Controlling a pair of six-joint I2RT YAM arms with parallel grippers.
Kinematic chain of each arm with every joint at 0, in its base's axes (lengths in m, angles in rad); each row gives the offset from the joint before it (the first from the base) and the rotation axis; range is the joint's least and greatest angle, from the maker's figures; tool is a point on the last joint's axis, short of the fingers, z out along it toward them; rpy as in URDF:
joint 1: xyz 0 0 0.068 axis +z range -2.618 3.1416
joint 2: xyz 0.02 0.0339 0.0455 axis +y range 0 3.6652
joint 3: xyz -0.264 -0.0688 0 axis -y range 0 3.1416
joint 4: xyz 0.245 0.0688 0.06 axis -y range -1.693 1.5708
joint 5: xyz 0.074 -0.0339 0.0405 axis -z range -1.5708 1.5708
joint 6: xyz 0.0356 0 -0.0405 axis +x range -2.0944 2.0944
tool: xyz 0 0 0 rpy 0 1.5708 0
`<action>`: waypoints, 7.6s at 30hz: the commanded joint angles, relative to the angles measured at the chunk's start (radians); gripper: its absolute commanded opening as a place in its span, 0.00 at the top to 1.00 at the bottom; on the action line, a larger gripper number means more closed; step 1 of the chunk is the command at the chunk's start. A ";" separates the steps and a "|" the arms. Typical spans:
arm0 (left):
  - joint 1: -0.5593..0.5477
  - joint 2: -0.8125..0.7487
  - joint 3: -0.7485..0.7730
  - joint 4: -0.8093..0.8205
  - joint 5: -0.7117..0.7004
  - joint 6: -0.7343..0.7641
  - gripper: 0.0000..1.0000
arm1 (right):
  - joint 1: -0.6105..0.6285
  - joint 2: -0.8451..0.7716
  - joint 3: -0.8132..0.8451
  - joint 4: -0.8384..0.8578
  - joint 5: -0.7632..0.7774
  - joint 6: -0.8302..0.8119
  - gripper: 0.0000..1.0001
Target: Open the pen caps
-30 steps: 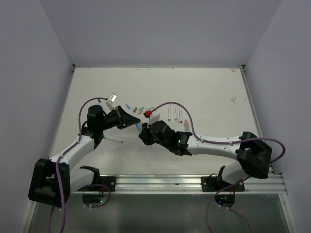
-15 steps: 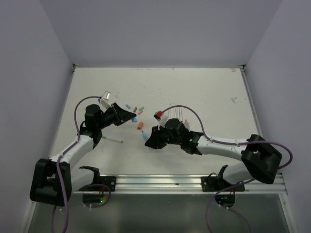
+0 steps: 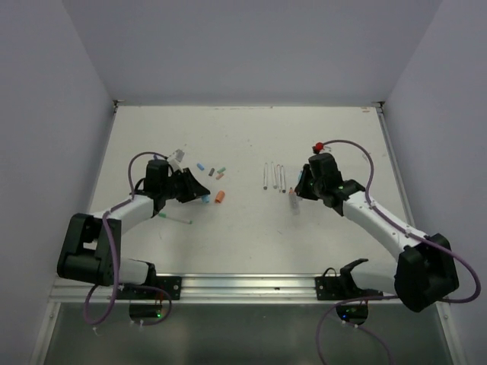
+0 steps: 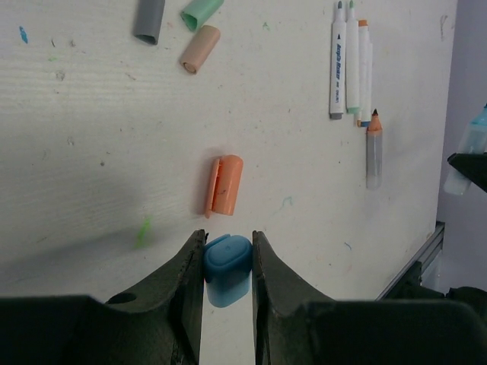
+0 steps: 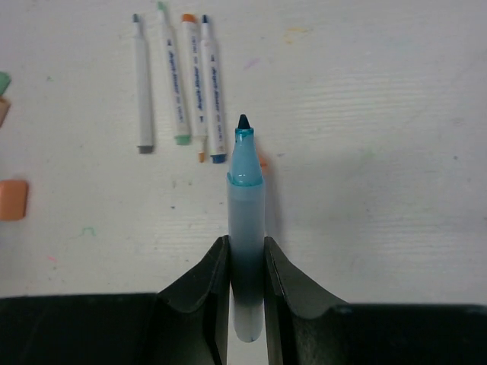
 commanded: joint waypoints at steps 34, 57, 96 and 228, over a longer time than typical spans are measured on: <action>-0.025 0.287 0.075 0.135 -0.034 -0.007 0.49 | -0.129 0.312 -0.034 0.140 -0.042 -0.143 0.77; 0.020 0.004 0.174 -0.147 -0.379 0.022 0.21 | -0.097 -0.010 -0.089 0.103 -0.053 -0.125 0.14; 0.211 0.600 0.840 -0.471 -0.850 0.117 0.38 | 0.127 -0.128 -0.092 0.080 -0.189 -0.174 0.20; -0.112 -0.252 0.198 -0.093 -0.226 -0.145 1.00 | 0.625 0.359 0.181 0.360 0.240 -0.188 1.00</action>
